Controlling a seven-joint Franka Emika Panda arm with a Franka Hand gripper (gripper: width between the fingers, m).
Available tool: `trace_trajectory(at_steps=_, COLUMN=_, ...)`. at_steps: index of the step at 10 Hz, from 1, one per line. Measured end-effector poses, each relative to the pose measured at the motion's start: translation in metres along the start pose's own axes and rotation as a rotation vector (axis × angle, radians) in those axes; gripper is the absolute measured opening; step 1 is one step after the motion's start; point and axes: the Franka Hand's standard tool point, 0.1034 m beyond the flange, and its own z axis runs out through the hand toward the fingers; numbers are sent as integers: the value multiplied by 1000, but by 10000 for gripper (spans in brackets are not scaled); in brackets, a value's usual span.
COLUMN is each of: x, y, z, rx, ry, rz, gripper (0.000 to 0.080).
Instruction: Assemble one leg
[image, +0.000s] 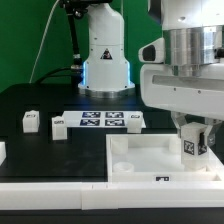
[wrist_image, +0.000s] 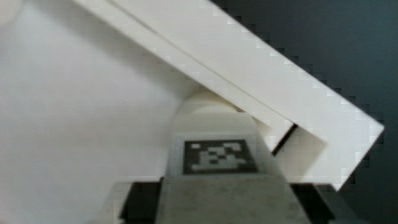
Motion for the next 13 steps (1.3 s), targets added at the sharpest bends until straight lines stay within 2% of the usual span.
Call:
trace_trajectory(at_steps=1, x=-1, y=-1, z=1, rx=31, ry=2, rz=96, gripper=291)
trace_trajectory(at_steps=2, x=-3, y=-2, z=1, rx=45, ry=6, rz=186, gripper=292)
trace_trajectory(at_steps=5, x=-3, y=-3, z=1, rx=45, ry=7, rz=169, gripper=292)
trace_trajectory(at_steps=6, x=-8, y=-4, z=1, rx=16, ry=16, rz=31, gripper=486)
trace_trajectory(at_steps=7, x=-12, y=-6, z=-1, rx=-8, ry=11, rz=-96, gripper=596)
trace_trajectory(at_steps=8, x=-15, y=-7, z=-1, rx=-26, ry=25, rz=-267, gripper=633)
trace_trajectory(at_steps=11, x=-14, y=-5, z=-1, rx=-56, ry=26, rz=-714, gripper=648)
trace_trajectory(at_steps=13, x=-11, y=-4, z=-1, rx=-61, ry=21, rz=-910, gripper=648)
